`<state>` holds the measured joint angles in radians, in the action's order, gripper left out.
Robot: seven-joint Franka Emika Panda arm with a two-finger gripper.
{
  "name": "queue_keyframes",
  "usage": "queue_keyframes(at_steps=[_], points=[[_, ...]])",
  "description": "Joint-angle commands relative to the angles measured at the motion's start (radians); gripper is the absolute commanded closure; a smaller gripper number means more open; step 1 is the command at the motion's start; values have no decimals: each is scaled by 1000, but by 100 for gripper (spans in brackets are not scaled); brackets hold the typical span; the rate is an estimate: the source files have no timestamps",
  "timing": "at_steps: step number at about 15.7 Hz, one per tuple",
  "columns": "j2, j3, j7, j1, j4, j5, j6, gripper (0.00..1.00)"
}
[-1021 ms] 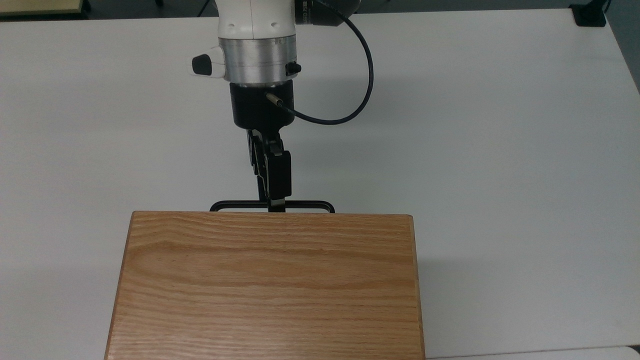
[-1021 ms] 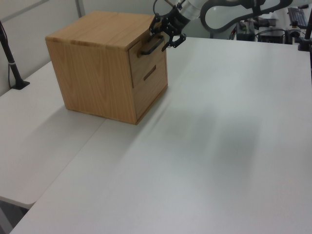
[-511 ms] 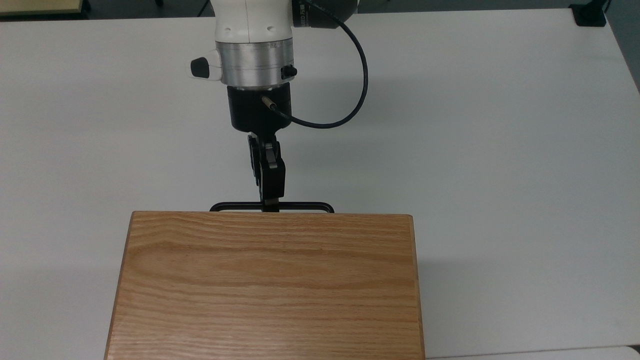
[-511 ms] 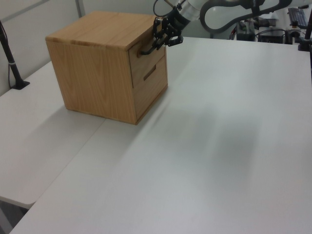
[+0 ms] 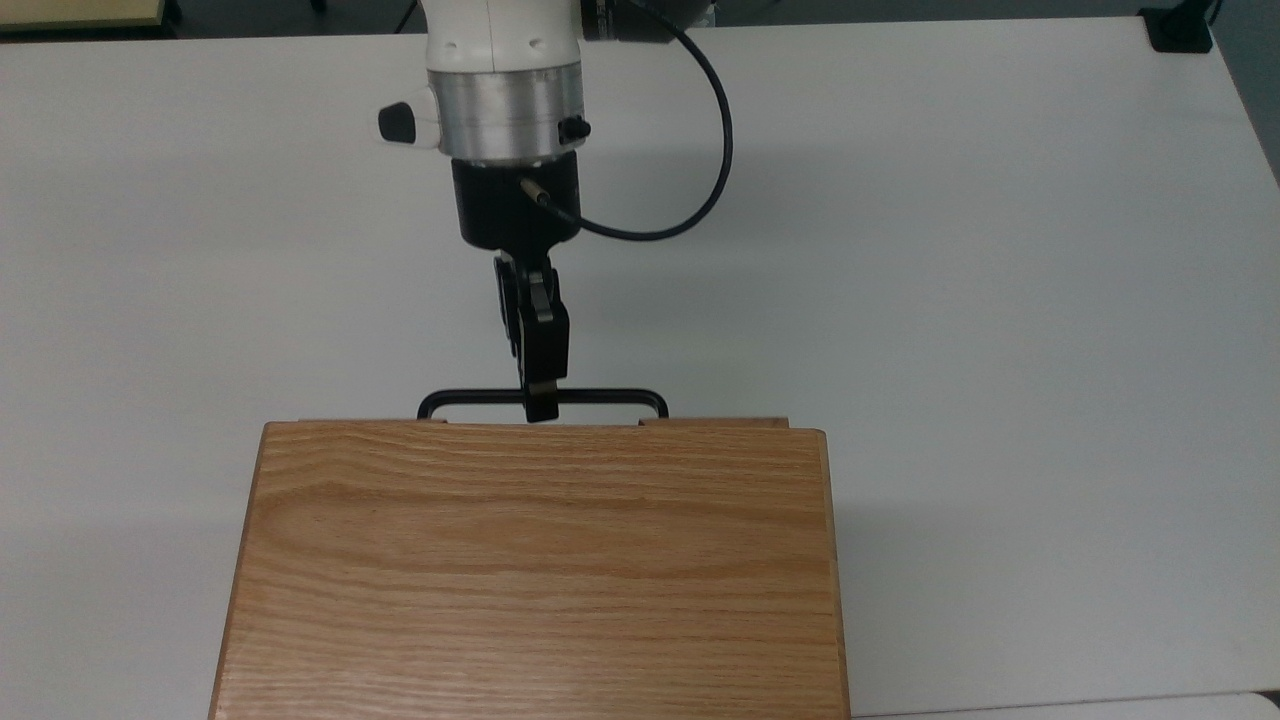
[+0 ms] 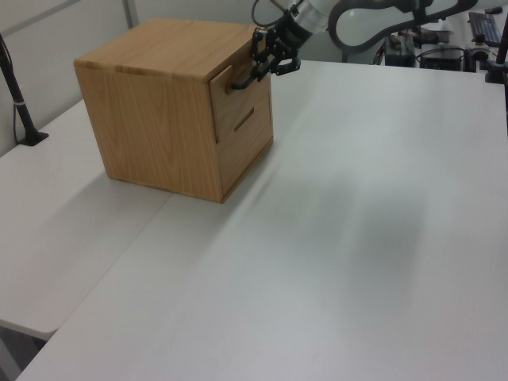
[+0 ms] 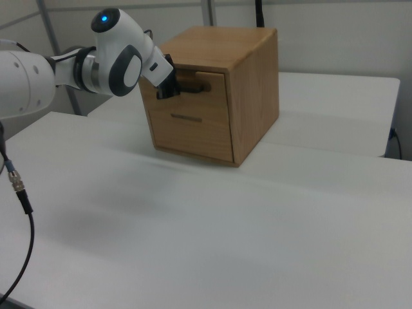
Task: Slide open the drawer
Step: 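Pull the handle outward, sliding the upper drawer out of the cabinet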
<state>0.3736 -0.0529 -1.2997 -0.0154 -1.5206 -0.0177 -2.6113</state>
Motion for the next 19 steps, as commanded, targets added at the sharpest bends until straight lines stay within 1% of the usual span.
queue_keyframes(at_steps=[1, 5, 12, 13, 19], points=[[-217, -50, 124, 48, -196, -4, 115, 100], [-277, -50, 155, 48, -217, -4, 282, 100], [-396, -50, 298, 60, -234, -4, 618, 100], [-409, -50, 306, 61, -236, -4, 661, 96], [-427, -50, 373, 64, -237, -4, 810, 96]])
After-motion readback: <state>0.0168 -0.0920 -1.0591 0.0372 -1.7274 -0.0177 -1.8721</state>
